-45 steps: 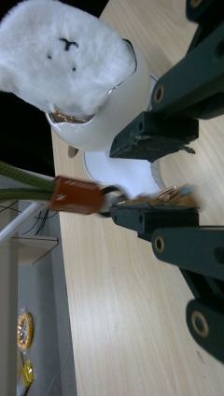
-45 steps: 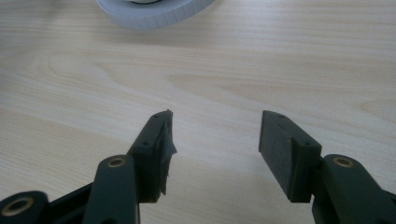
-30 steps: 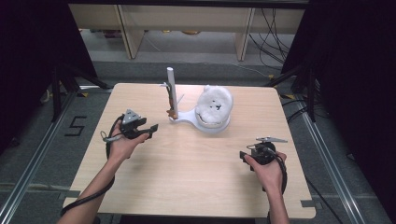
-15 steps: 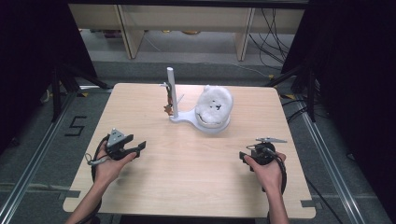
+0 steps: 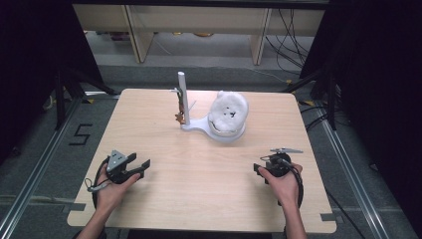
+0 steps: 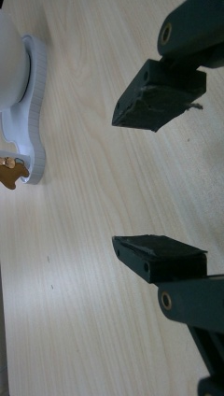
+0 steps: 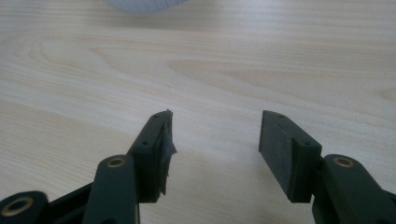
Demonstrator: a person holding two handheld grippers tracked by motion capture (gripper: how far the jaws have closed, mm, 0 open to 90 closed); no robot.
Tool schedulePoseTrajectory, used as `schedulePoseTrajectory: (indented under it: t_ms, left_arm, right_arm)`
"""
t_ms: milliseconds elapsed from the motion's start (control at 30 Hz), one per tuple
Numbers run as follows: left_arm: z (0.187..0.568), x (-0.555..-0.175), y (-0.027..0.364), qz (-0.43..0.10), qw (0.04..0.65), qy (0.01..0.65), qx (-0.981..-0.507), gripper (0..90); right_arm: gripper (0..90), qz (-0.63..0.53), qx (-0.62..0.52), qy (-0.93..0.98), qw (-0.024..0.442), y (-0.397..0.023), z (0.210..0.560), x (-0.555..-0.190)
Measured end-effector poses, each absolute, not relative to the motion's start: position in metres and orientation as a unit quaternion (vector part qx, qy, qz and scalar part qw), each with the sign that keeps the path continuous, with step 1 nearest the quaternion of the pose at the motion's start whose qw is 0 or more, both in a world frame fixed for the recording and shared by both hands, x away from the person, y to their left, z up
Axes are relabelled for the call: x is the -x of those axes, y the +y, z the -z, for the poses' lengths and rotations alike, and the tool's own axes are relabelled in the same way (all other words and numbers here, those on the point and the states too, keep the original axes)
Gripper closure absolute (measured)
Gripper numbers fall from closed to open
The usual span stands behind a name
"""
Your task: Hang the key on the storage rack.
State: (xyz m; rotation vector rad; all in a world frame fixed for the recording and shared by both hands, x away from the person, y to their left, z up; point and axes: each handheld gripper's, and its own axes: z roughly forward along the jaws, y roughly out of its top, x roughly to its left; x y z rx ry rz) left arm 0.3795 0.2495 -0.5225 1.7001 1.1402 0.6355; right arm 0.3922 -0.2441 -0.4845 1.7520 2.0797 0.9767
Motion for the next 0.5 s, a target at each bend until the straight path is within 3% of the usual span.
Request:
schedulePoseTrajectory:
  t_ms: [500]
  left_arm:
    - [0.5230, -0.3781, 0.2482, -0.274, 0.481, 0.465, -0.691, 35.8]
  right_arm:
    - [45.6, -0.332, -0.578, 0.734, 0.133, -0.2444, 0.4878, -0.3945]
